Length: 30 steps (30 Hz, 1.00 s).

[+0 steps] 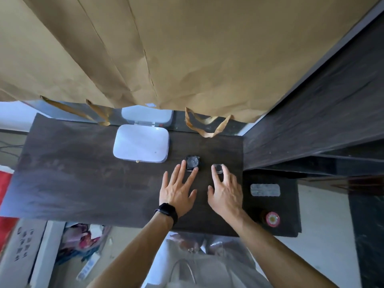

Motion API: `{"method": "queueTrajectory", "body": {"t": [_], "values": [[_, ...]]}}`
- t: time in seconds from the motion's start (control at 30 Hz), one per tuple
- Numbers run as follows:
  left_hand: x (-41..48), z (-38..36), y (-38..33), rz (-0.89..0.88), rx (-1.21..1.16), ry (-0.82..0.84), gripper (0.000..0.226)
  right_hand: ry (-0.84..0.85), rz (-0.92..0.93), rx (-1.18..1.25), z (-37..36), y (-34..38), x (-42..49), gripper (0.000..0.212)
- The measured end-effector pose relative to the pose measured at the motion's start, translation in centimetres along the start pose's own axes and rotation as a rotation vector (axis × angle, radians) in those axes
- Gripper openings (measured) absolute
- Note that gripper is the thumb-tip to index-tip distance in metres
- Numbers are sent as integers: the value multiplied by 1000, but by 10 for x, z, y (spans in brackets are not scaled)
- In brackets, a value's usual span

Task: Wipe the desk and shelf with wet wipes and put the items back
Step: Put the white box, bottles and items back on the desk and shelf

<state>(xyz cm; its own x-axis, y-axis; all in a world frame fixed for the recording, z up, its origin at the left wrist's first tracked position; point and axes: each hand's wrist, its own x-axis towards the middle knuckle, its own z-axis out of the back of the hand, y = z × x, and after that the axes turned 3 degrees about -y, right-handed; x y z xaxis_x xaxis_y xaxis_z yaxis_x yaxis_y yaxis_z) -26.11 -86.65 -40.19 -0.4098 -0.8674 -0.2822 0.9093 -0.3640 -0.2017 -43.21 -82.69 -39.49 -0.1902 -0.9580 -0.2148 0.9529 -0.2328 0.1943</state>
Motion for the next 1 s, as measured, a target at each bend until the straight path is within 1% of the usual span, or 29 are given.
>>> {"method": "queueTrajectory", "body": {"t": [0.13, 0.2, 0.3, 0.43, 0.67, 0.83, 0.93, 1.0], "values": [[38, 15, -23, -9, -8, 57, 74, -3, -77, 68, 13, -13, 34, 77], [54, 21, -33, -13, -2, 66, 73, -8, -89, 123, 19, -20, 51, 76], [73, 27, -42, -5, -1, 76, 72, -15, -61, 112, 23, -28, 68, 71], [88, 33, -47, 7, 7, 93, 73, 47, -98, 117, 25, -28, 80, 74], [98, 32, -55, 40, -13, 91, 74, 140, -103, 153, 35, -29, 101, 78], [97, 29, -53, 33, -27, 72, 75, 137, -91, 152, 36, -31, 108, 78], [97, 30, -49, 14, -50, 62, 77, 130, -84, 203, 36, -33, 103, 81], [96, 33, -46, -3, -68, 68, 77, 119, -82, 242, 39, -33, 97, 79]]}}
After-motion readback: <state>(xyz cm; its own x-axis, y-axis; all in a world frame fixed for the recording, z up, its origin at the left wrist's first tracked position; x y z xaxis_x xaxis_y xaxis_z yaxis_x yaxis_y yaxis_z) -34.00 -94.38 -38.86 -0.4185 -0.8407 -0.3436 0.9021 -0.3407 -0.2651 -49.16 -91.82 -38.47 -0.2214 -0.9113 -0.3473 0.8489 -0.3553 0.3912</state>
